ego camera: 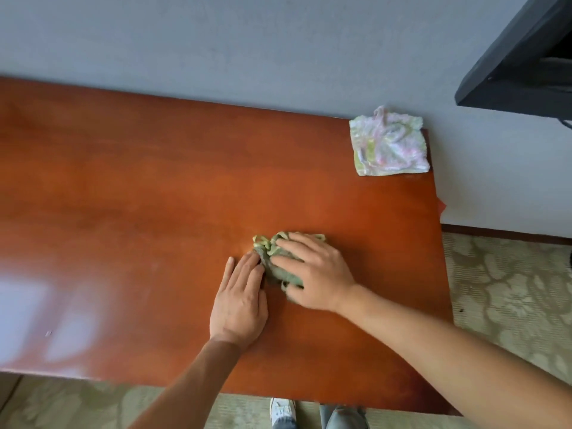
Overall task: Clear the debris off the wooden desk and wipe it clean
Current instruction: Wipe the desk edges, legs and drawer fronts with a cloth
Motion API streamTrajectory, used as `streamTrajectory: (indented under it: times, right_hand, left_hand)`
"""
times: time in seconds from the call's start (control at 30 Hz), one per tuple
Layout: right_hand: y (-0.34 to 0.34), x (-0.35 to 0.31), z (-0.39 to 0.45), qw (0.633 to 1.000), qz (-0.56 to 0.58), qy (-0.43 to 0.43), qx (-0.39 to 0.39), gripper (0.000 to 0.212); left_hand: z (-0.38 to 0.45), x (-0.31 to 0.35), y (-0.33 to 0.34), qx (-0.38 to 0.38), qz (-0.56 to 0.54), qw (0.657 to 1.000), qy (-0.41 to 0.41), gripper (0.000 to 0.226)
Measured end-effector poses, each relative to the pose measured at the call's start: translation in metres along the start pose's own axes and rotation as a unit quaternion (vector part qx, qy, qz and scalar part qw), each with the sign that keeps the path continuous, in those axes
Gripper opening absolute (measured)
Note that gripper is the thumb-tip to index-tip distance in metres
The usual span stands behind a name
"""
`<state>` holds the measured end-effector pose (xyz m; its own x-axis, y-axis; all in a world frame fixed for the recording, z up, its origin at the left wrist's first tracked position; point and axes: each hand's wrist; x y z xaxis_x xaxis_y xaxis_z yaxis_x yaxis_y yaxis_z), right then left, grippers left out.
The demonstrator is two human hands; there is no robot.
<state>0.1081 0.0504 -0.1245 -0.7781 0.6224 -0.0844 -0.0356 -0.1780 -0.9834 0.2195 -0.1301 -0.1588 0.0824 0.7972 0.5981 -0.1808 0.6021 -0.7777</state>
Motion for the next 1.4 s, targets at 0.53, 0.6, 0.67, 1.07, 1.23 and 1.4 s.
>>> streamTrajectory:
  times: [0.53,0.6,0.67,1.07,1.23,1.4]
  right_hand:
    - [0.007,-0.091,0.029,0.973,0.035,0.224,-0.036,0.055]
    - [0.01,-0.114,0.037,0.995,0.035,0.076,-0.053,0.054]
    - [0.013,-0.111,0.045,0.987,0.028,-0.136,-0.076,0.056]
    - [0.011,-0.184,0.116,0.99,0.068,0.0,-0.123,0.069]
    - [-0.023,-0.196,0.113,0.926,0.215,0.196,-0.239,0.088]
    - [-0.068,-0.143,0.075,0.851,0.251,0.424,-0.18,0.056]
  left_hand:
    - [-0.096,-0.041,-0.101,-0.108,0.086,0.963,-0.23,0.062]
    - [-0.088,-0.044,-0.105,-0.118,0.064,0.963,-0.234,0.058]
    - [-0.089,-0.052,-0.12,-0.126,0.025,0.965,-0.229,0.05]
    - [-0.03,-0.116,-0.174,-0.054,-0.017,0.993,-0.101,0.047]
    - [-0.01,-0.113,-0.167,-0.152,-0.032,0.982,-0.11,0.055]
    - [0.009,-0.081,-0.154,-0.263,0.044,0.962,0.052,0.087]
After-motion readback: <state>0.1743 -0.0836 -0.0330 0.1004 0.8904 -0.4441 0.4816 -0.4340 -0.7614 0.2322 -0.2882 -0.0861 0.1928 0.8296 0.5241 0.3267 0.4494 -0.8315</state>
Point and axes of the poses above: each hand's wrist, its own z-axis towards the middle knuckle, its own y-axis out of the palm, x = y × z, and after that the axes turned 14 degrees about -z, right-handed
